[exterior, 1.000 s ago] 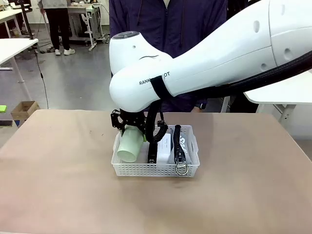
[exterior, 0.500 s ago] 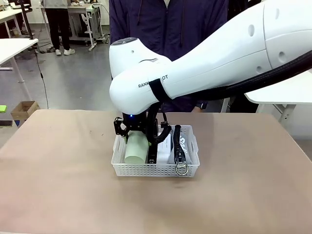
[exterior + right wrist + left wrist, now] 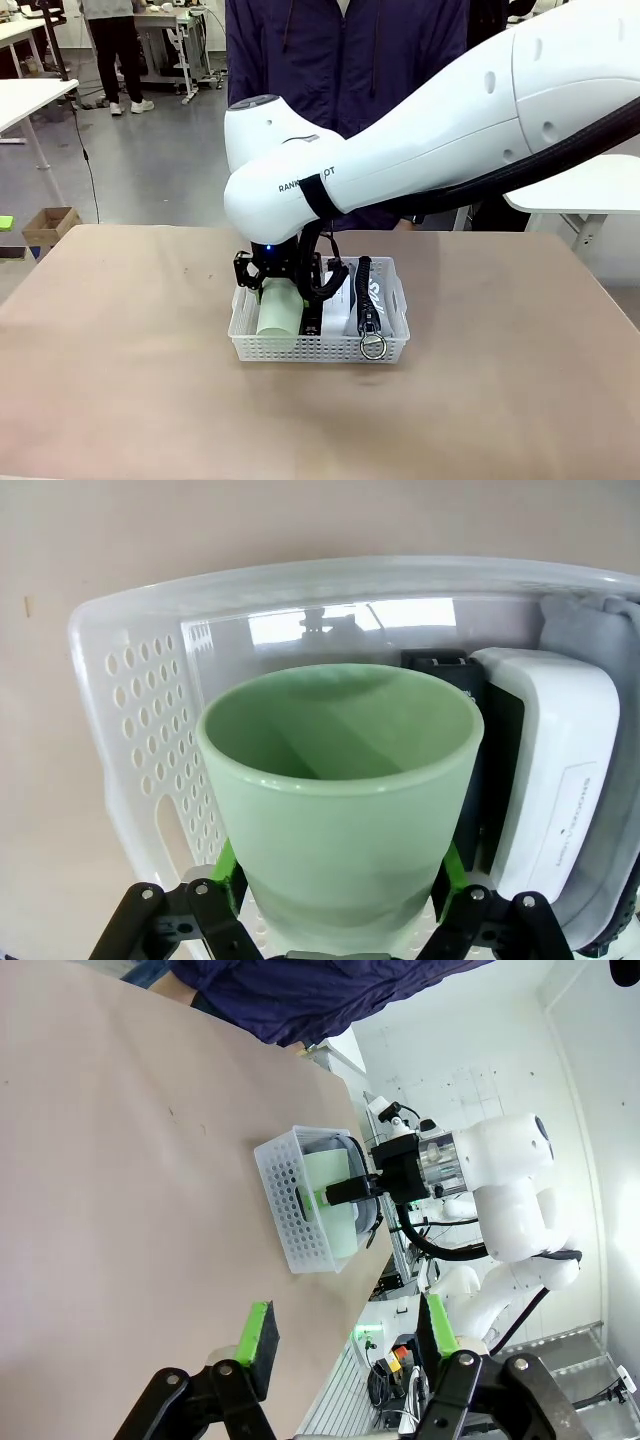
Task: Efficiently arrange items inside the basket to fit them all.
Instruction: Pick up the Reusable plastic cup and place it inside the Organizing basket.
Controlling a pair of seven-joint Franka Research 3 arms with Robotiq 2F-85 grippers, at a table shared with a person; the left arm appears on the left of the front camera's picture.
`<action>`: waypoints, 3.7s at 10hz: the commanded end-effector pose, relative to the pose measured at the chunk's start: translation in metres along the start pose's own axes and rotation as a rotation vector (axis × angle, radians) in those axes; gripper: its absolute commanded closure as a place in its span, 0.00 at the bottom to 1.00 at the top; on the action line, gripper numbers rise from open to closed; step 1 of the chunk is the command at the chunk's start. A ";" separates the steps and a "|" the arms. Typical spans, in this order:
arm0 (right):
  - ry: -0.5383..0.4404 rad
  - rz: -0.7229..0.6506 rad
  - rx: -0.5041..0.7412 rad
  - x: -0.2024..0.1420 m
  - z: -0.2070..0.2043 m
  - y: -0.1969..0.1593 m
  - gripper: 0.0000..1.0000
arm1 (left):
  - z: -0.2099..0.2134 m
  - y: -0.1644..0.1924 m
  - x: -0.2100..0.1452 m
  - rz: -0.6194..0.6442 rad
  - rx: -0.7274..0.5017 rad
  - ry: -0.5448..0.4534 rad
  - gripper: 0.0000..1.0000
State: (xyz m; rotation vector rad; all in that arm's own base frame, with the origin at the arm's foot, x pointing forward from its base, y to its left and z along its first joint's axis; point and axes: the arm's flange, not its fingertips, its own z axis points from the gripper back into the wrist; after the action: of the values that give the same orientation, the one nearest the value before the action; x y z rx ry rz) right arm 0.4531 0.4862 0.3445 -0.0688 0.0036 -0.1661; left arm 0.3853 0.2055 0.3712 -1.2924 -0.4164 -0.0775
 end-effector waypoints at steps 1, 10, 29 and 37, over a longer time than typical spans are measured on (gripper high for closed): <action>0.031 0.027 0.008 0.004 0.002 0.003 0.13 | -0.002 -0.002 -0.001 -0.008 0.001 0.001 0.26; 0.040 0.033 0.009 0.008 0.001 0.000 0.00 | -0.002 -0.002 -0.001 -0.008 0.001 0.001 0.26; 0.222 -0.226 1.477 -0.008 0.031 -0.577 0.00 | -0.002 -0.002 -0.001 -0.008 0.001 0.001 0.26; 0.041 -0.117 1.499 -0.024 0.005 -0.601 0.00 | -0.002 -0.002 -0.001 -0.008 0.001 0.001 0.26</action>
State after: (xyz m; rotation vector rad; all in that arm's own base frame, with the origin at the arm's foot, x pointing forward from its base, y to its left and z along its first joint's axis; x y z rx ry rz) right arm 0.3340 -0.0990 0.3859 1.4133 -0.1007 -0.2271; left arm 0.3851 0.2056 0.3718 -1.2920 -0.4178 -0.0779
